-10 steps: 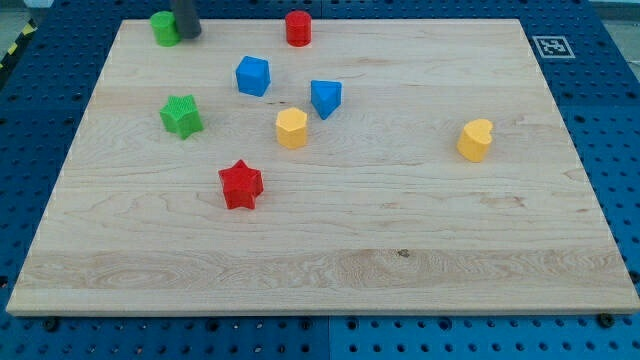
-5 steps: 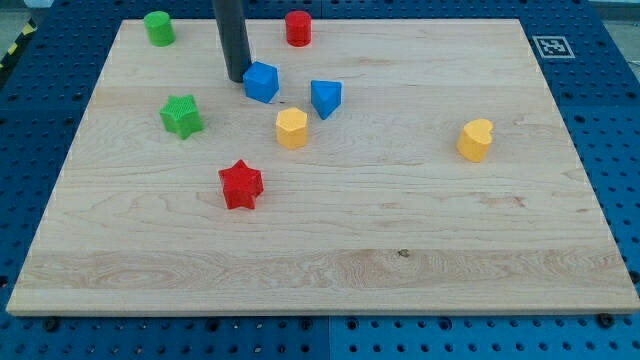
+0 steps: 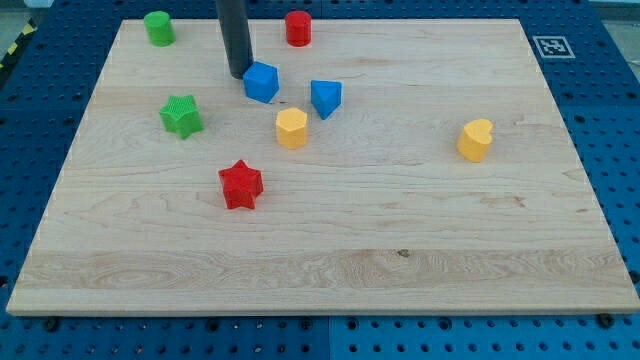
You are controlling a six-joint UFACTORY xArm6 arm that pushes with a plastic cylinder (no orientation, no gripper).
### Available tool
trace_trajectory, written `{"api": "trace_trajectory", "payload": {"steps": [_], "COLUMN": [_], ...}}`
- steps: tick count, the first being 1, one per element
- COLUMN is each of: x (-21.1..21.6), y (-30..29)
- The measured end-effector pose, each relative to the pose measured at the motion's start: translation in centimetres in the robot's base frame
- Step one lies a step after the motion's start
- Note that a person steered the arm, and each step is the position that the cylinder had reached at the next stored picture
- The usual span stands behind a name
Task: Slide the blue cube and the blue triangle towards right
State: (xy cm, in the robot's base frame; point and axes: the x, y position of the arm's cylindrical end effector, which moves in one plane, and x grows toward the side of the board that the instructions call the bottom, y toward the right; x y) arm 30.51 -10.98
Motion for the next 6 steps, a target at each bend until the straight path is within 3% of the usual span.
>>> {"api": "trace_trajectory", "payload": {"steps": [6], "x": [5.8], "y": [7.9]}}
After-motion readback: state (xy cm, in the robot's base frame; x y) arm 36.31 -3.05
